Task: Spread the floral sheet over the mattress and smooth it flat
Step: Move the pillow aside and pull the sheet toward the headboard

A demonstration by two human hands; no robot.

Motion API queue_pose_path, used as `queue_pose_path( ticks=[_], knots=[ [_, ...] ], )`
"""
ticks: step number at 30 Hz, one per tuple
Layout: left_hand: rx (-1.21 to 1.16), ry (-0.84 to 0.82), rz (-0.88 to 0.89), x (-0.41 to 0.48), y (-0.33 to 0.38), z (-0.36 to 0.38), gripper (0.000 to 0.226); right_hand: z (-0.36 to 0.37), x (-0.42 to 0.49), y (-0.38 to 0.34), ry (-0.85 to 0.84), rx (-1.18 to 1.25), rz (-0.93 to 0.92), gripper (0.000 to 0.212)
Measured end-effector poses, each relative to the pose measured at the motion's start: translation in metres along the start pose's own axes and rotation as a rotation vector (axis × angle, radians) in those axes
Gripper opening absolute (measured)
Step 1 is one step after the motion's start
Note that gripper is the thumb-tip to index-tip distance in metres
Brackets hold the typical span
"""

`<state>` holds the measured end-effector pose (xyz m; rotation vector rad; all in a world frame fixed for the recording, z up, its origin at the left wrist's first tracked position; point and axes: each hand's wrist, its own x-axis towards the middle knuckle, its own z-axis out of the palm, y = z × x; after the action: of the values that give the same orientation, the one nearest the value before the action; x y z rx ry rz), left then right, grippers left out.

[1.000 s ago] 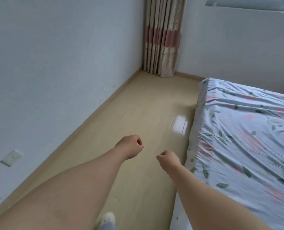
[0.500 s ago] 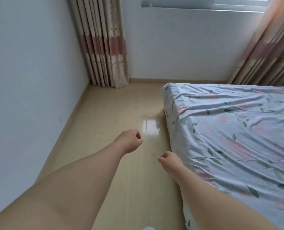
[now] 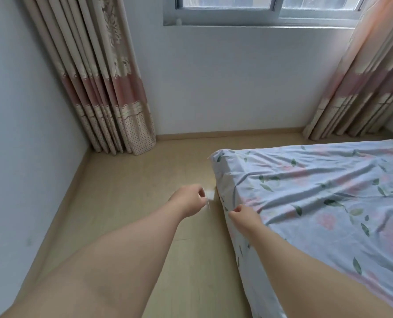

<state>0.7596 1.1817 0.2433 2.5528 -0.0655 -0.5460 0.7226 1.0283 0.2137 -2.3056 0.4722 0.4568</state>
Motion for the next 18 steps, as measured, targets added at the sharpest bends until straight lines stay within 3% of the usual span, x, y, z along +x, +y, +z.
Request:
queue_pose_path(
  ticks=[12,18],
  knots=[
    [0.100,-0.085,0.112,0.307,0.007,-0.124,0.025,-0.031,0.261,-0.136,0.023,0.068,0.148,0.017],
    [0.249,-0.131,0.218,0.443,0.049,-0.177,0.026,-0.072,0.370,-0.181,0.040,0.166,0.200,0.033]
  ],
)
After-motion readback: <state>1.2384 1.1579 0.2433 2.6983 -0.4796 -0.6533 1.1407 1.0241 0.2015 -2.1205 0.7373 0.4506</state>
